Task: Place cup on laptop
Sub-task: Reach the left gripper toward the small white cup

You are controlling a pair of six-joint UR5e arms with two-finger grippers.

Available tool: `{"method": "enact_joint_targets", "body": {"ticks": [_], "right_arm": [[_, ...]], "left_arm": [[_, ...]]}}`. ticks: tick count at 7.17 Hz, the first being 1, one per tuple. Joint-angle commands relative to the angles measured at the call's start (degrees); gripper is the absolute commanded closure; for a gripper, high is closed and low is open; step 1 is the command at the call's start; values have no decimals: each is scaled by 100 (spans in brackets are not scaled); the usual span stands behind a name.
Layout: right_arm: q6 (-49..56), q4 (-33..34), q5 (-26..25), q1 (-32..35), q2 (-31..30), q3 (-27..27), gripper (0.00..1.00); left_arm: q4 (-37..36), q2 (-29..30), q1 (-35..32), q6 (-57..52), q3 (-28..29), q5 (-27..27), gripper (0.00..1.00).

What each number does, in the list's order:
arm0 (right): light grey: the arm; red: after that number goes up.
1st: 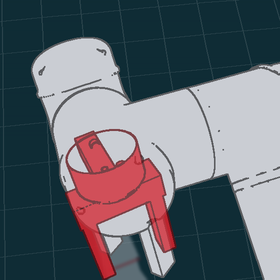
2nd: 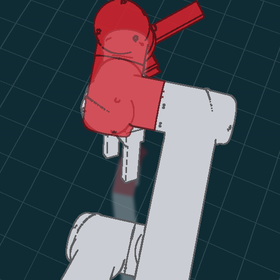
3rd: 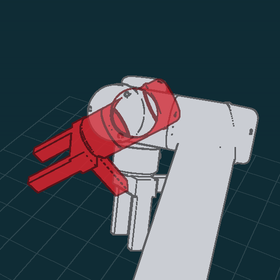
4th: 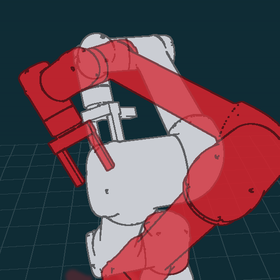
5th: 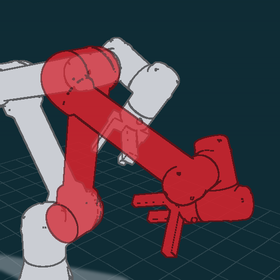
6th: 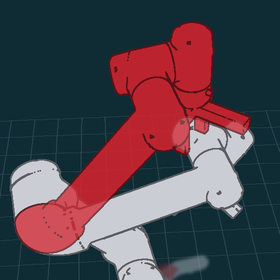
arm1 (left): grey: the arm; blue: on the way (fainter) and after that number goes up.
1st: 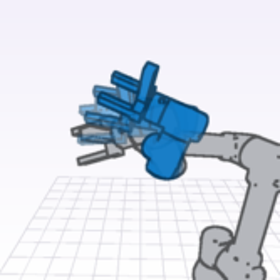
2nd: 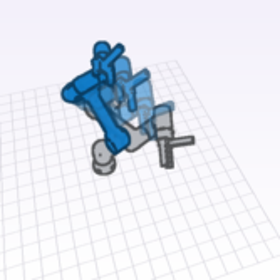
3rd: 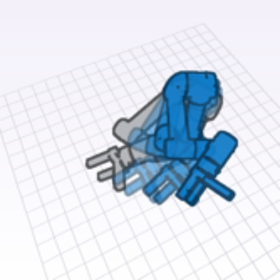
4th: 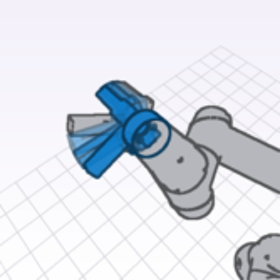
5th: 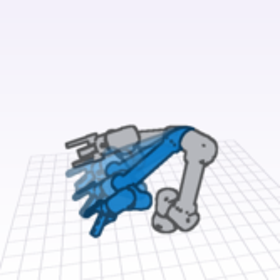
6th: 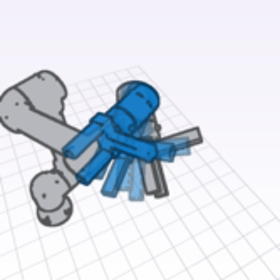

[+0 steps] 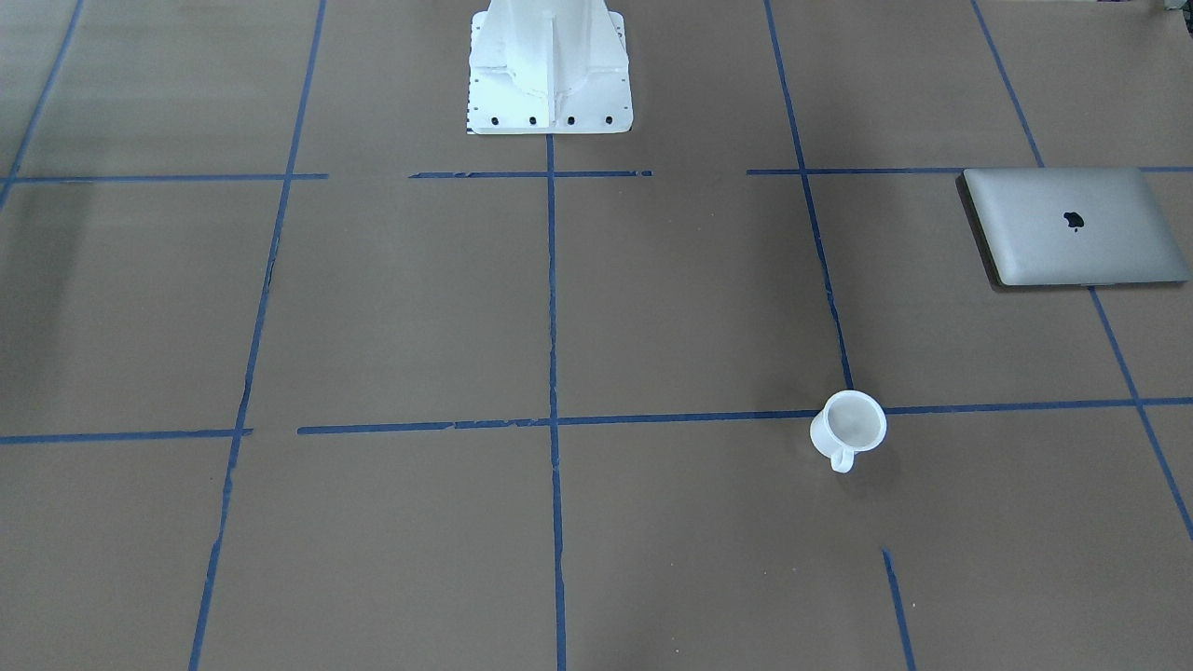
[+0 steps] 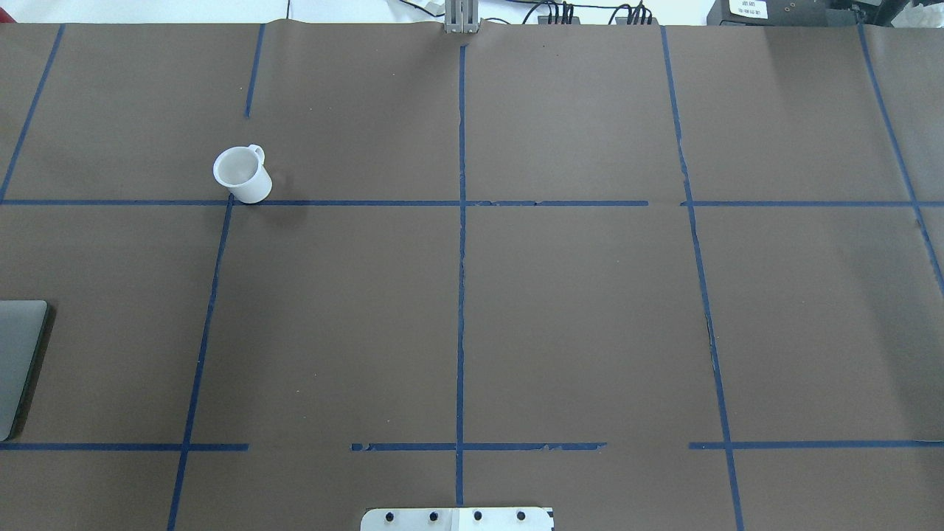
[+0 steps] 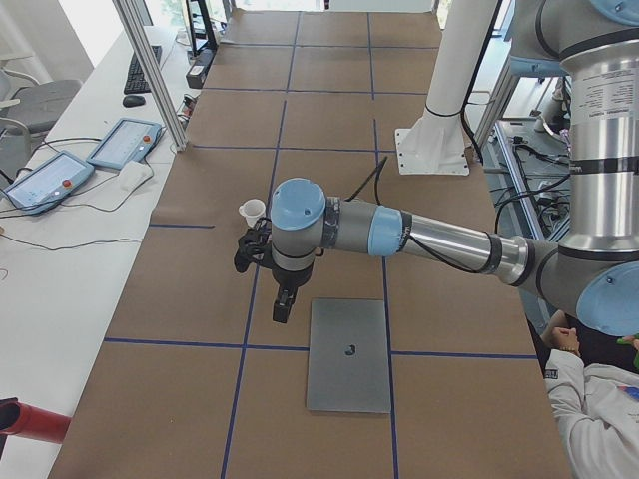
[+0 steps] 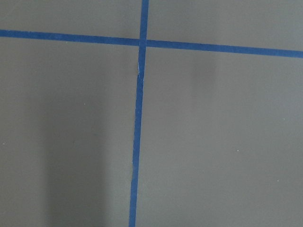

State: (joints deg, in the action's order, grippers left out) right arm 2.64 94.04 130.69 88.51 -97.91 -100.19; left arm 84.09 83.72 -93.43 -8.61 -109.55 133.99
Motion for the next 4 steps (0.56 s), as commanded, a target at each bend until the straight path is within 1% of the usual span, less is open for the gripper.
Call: {"method": "enact_joint_targets", "body": {"ticks": [1, 3, 4], "right_arm": [[0, 0, 0, 0, 0, 0, 0], [0, 0, -9, 0, 0, 0, 0], [0, 0, -9, 0, 0, 0, 0]], "left_arm": [[2, 47, 96, 44, -31, -5, 0], [45, 30, 150, 9, 135, -40, 0], [141, 13, 176, 9, 327, 534, 0]]}}
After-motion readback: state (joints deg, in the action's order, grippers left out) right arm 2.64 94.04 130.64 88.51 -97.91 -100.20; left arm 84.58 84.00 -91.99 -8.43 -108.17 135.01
